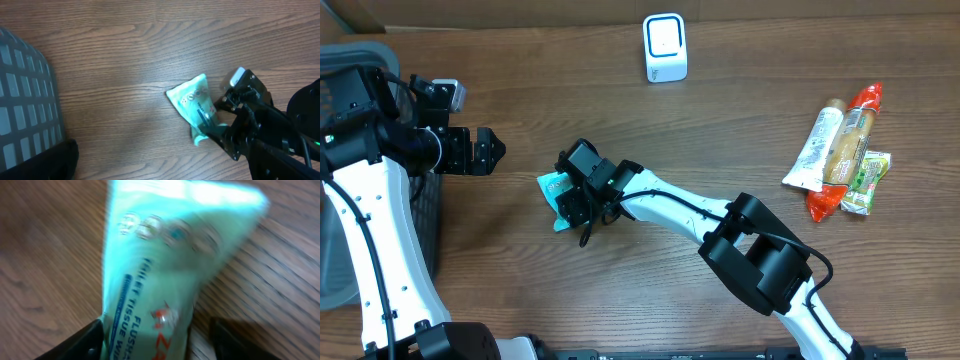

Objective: Scan the item barcode
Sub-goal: 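Reach the right gripper left and grasp the teal tissue pack, then lift the teal pack and hold it before the scanner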

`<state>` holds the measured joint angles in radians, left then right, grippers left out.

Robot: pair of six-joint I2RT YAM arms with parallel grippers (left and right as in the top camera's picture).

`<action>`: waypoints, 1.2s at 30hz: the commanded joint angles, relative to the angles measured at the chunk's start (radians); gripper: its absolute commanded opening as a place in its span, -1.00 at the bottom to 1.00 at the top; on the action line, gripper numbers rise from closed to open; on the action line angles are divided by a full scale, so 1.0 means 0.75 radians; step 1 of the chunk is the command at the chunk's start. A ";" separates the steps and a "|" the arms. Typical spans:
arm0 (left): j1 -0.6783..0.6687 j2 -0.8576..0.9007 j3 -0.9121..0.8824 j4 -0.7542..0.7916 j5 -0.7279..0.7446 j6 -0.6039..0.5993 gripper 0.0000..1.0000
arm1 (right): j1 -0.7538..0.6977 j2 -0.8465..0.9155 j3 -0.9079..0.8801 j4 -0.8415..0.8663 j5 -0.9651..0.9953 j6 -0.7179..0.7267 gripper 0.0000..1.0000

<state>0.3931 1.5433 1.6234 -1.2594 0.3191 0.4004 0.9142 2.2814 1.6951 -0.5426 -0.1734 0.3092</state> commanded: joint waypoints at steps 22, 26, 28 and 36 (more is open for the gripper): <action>-0.004 0.008 0.000 0.001 0.015 0.030 0.99 | -0.318 -0.203 0.099 -0.623 0.145 -0.069 -0.92; -0.004 0.008 0.000 0.001 0.015 0.030 0.99 | -0.345 -0.315 0.099 -0.717 0.540 -0.064 -0.93; -0.004 0.008 0.000 0.001 0.015 0.030 0.99 | -0.335 -0.338 0.099 -0.754 0.783 -0.063 -0.93; -0.004 0.008 0.000 0.001 0.015 0.030 0.99 | -0.278 -0.199 0.002 -0.814 1.344 0.003 -0.93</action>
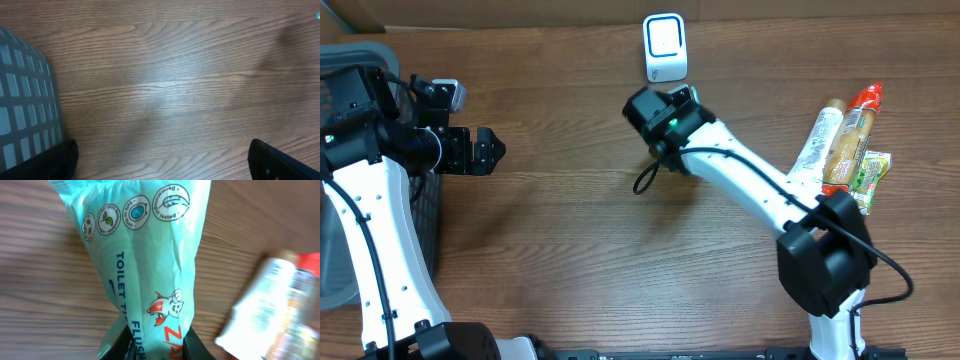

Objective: Scan the item barcode
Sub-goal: 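Lift the teal pack and hold it before the scanner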

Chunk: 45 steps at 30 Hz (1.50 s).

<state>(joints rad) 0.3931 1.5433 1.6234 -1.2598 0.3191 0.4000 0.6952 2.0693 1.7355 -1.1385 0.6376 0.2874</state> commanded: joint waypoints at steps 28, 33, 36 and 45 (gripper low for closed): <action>-0.004 0.008 0.000 0.002 0.015 0.031 0.99 | 0.288 0.191 -0.053 -0.045 0.112 -0.116 0.49; -0.004 0.008 0.000 0.002 0.015 0.031 0.99 | 0.127 0.195 -0.054 -0.006 0.038 -0.152 0.46; -0.004 0.008 0.000 0.002 0.015 0.031 0.99 | 0.025 0.197 -0.054 0.035 -0.080 -0.153 0.38; -0.004 0.008 0.000 0.002 0.015 0.031 0.99 | -0.119 0.204 -0.101 0.117 -0.377 -0.251 0.01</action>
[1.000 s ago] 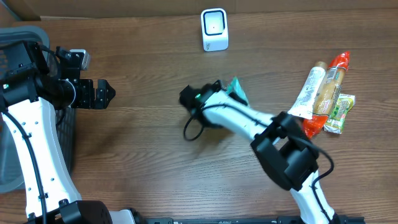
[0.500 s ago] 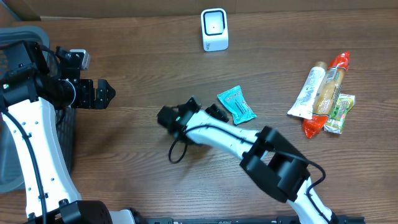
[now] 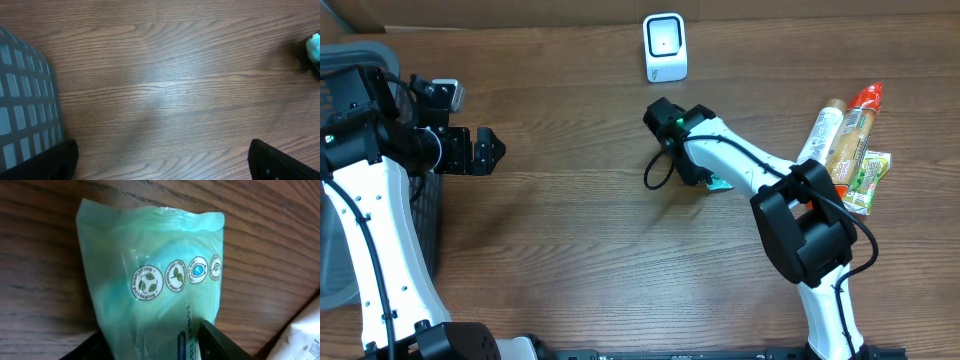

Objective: Scan the item barcode

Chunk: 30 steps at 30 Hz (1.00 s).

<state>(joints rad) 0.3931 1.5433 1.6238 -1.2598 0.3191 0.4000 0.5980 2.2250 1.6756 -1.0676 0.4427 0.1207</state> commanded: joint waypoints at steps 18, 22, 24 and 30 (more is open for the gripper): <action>-0.004 0.008 -0.001 0.006 0.014 0.030 0.99 | 0.016 -0.088 0.094 -0.184 -0.363 -0.025 -0.92; -0.004 0.008 -0.001 0.006 0.014 0.031 0.99 | -0.027 -0.198 0.164 -0.187 -0.840 -0.069 -0.92; -0.004 0.008 -0.001 0.006 0.014 0.030 0.99 | -0.073 -0.232 0.163 -0.139 -1.168 -0.108 -0.92; -0.004 0.008 -0.001 0.006 0.014 0.031 0.99 | -0.171 -0.201 0.048 0.023 -1.746 -0.169 -0.92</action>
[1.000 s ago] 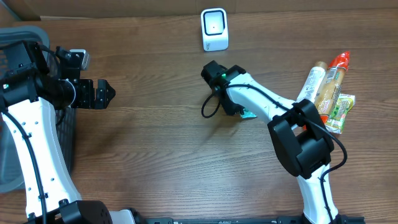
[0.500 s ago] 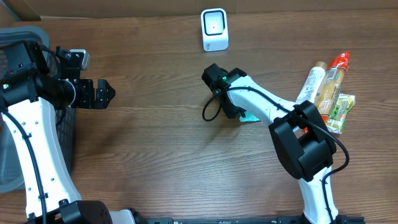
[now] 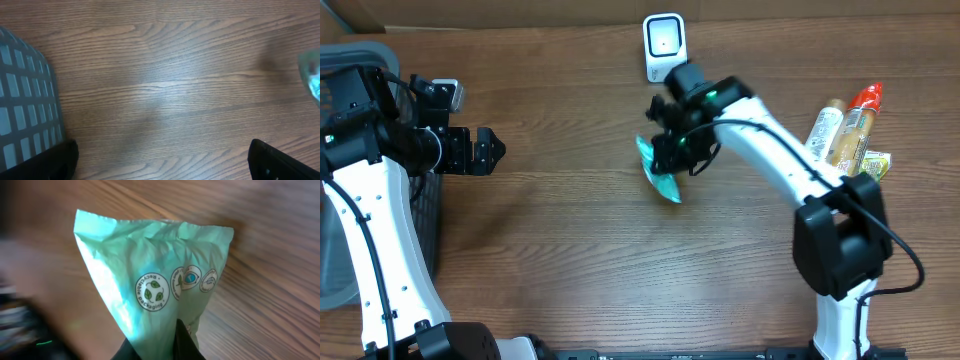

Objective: Scan the item barcode

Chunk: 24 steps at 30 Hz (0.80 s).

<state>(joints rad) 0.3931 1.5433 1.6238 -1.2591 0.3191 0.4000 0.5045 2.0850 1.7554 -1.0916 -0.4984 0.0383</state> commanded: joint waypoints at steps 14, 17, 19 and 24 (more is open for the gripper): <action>-0.004 0.008 -0.001 0.005 0.014 0.031 0.99 | -0.188 0.001 -0.381 0.279 -0.261 0.034 -0.71; -0.004 0.008 -0.001 0.005 0.015 0.031 0.99 | -0.208 0.001 -0.390 0.271 -0.143 0.040 -0.53; -0.004 0.008 -0.001 0.005 0.014 0.030 0.99 | -0.213 0.001 -0.390 0.268 -0.039 0.078 -0.47; -0.004 0.008 -0.001 0.005 0.014 0.031 0.99 | -0.213 0.001 -0.390 0.256 0.132 0.101 -0.35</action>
<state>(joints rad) 0.3931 1.5433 1.6234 -1.2591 0.3191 0.4000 0.3412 2.0892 1.4670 -0.8940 -0.5331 0.0929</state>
